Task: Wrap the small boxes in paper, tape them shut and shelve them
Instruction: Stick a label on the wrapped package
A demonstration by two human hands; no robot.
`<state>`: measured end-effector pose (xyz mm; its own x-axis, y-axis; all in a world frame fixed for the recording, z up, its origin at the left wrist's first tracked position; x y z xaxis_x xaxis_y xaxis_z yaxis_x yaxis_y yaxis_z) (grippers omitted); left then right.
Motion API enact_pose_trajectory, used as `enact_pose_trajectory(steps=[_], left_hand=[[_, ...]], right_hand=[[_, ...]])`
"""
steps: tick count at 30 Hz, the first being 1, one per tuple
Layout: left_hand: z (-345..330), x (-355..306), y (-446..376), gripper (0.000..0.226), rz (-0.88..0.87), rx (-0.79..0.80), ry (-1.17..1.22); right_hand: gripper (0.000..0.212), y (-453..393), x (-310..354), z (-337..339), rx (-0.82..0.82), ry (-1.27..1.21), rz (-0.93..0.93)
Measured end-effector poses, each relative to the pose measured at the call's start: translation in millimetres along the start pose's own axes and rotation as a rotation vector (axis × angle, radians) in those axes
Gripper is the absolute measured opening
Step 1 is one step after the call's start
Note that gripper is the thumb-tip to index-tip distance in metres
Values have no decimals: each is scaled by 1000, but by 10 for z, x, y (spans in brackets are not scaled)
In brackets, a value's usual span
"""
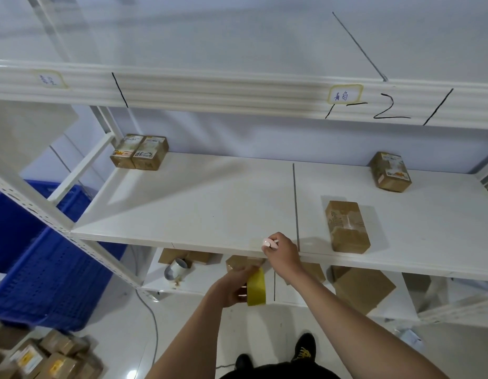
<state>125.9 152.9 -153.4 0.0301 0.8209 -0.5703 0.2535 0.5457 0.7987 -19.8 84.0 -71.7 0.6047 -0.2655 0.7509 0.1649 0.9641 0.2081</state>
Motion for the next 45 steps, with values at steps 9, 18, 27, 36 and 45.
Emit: enact_pose_trajectory(steps=[9, 18, 27, 36, 45], left_hand=[[-9, 23, 0, 41, -83, 69, 77], [227, 162, -98, 38, -28, -72, -147], [147, 256, -71, 42, -35, -15, 21], [116, 281, 41, 37, -20, 86, 8], [109, 287, 43, 38, -16, 35, -43]], right_hand=[[12, 52, 46, -7, 0, -25, 12], [10, 118, 4, 14, -2, -17, -3], [10, 149, 1, 19, 20, 10, 19], [10, 161, 103, -121, 64, -28, 33], [6, 217, 146, -193, 109, 3, 54]])
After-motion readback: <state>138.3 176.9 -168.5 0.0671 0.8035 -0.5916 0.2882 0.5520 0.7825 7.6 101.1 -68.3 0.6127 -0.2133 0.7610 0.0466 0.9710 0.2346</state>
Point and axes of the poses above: each hand's wrist, its own y-axis away from the middle knuckle, its own z-axis out of the back of the hand, x = y × z, the point moved 10 cm from there along -y, towards the middle knuckle, and after that the axes turned 2 degrees about y, right-handed, at the moved point
